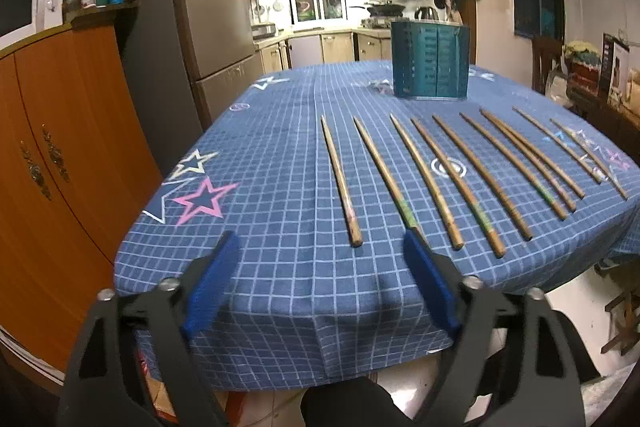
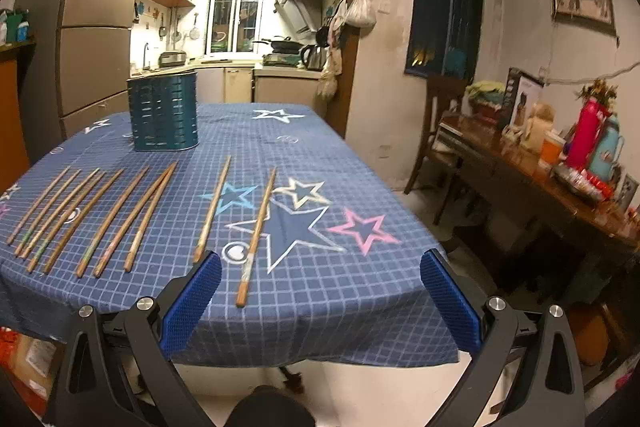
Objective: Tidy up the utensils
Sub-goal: 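Close the left tool on a wooden chopstick while the right tool grasps another chopstick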
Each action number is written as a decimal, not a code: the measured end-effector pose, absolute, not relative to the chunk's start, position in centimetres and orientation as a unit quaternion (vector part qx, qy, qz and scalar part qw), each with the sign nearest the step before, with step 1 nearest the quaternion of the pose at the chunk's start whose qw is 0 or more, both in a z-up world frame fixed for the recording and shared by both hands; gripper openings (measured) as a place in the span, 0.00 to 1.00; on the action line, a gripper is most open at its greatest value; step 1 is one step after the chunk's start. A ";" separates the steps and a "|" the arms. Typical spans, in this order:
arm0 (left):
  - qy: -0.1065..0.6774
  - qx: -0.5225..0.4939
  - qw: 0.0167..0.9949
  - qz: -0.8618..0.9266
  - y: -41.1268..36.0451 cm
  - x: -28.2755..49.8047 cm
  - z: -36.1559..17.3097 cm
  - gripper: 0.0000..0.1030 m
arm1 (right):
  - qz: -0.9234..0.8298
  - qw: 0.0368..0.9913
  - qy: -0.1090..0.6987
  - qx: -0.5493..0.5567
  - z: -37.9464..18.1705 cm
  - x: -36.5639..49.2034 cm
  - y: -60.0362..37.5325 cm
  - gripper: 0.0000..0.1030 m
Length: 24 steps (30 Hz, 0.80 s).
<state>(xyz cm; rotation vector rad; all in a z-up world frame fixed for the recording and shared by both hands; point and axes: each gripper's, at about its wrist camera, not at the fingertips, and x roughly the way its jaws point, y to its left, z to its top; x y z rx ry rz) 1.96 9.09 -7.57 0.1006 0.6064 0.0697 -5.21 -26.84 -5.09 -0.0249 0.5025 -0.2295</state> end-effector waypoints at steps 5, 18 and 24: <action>0.307 0.059 0.950 0.023 8.5 3.0 -8.5 0.56 | -0.090 0.965 0.246 -0.007 -5.8 -5.1 -26.7 0.96; 0.311 0.056 0.949 0.009 9.0 4.5 -9.4 0.50 | 0.018 0.966 0.257 -0.021 -6.4 -2.9 -22.5 0.66; 0.307 0.051 0.950 -0.005 8.6 5.2 -9.5 0.31 | 0.099 0.957 0.268 -0.051 -6.8 -2.2 -18.6 0.46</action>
